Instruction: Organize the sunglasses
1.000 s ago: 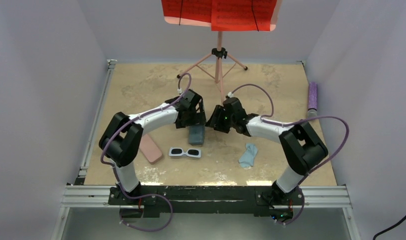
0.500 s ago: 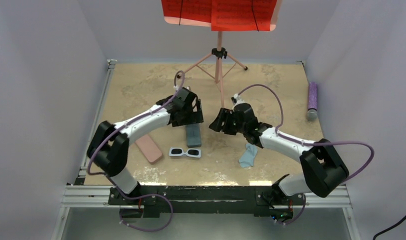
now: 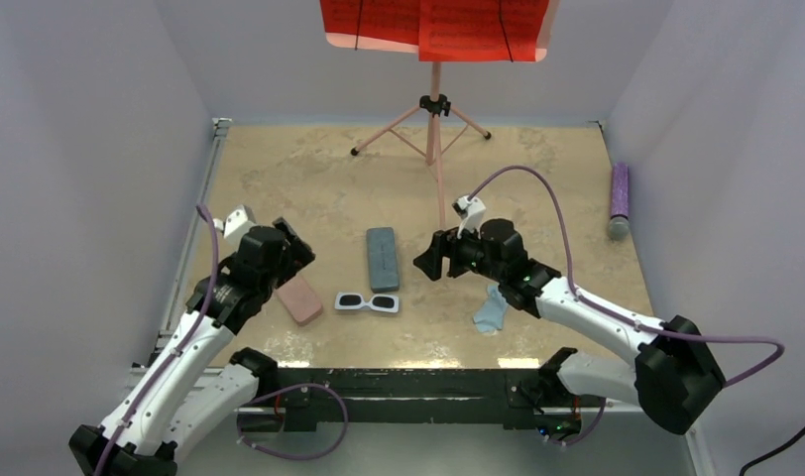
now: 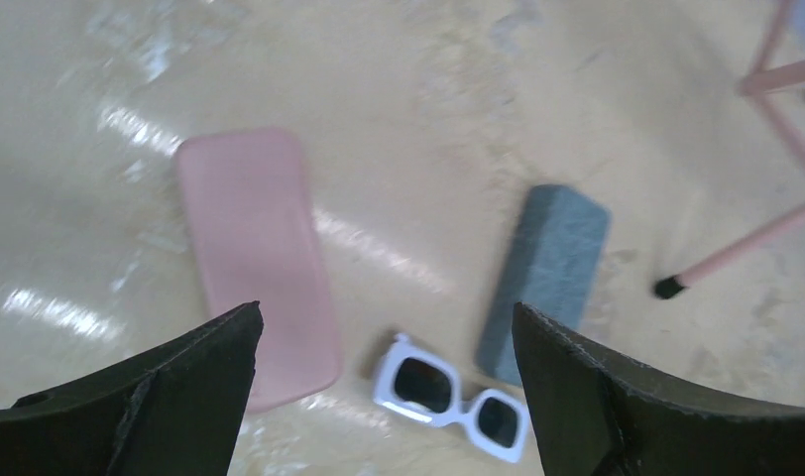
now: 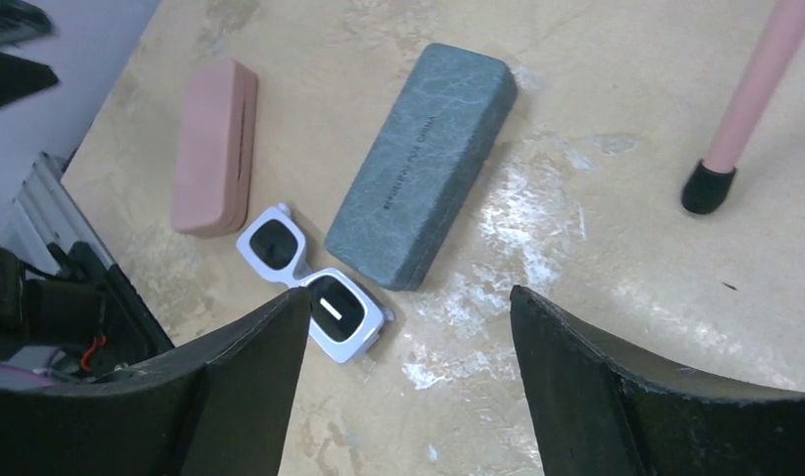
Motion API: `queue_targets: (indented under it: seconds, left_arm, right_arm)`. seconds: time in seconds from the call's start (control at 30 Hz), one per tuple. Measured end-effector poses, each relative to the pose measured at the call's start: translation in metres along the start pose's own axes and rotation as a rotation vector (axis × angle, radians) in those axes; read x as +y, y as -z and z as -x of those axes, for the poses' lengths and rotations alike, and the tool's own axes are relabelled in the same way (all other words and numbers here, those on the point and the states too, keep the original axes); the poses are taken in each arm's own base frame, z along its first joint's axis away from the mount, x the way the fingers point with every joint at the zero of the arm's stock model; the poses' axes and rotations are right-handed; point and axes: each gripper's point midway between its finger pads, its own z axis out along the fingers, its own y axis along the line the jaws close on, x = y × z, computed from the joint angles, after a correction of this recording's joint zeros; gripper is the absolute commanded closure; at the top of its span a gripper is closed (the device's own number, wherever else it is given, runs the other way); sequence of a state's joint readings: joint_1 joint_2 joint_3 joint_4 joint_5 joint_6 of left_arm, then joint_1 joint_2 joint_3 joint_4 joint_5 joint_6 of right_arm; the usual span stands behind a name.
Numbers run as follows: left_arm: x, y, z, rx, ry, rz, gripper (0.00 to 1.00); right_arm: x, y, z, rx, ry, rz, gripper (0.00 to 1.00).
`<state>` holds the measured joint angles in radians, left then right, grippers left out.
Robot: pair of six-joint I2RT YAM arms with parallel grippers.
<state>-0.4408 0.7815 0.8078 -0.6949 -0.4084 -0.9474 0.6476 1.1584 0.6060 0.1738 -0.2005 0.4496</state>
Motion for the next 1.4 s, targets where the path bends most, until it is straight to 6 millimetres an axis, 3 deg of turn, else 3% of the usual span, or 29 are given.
queue_targets:
  seconds: [0.13, 0.27, 0.5, 0.7, 0.9, 1.03, 1.17, 1.4]
  left_arm:
    - [0.061, -0.003, -0.040, 0.082, 0.018, 0.192, 0.00]
    - [0.093, -0.004, -0.062, 0.124, 0.036, 0.316, 0.00]
    - [0.119, -0.032, -0.080, 0.161, 0.082, 0.480, 0.00]
    - [0.112, -0.068, -0.093, 0.202, 0.107, 0.492, 0.00]
    - [0.119, -0.083, -0.106, 0.255, 0.083, 0.566, 0.07]
    - [0.116, -0.086, -0.106, 0.283, 0.072, 0.599, 0.22]
    - [0.113, -0.086, -0.105, 0.296, 0.069, 0.602, 0.61]
    - [0.104, -0.078, -0.100, 0.330, 0.036, 0.564, 0.99]
  right_arm:
    - [0.024, -0.004, -0.016, 0.048, 0.120, 0.004, 0.18]
    - [0.058, -0.020, -0.033, 0.124, 0.217, 0.035, 0.17]
    - [0.065, -0.029, -0.046, 0.171, 0.238, 0.025, 0.16]
    - [0.064, -0.028, -0.048, 0.177, 0.236, 0.020, 0.16]
    - [0.058, -0.028, -0.050, 0.180, 0.237, -0.005, 0.16]
    - [0.058, -0.028, -0.050, 0.180, 0.238, -0.008, 0.16]
    - [0.057, -0.028, -0.050, 0.180, 0.238, -0.009, 0.16]
    - [0.056, -0.029, -0.050, 0.174, 0.211, -0.028, 0.16]
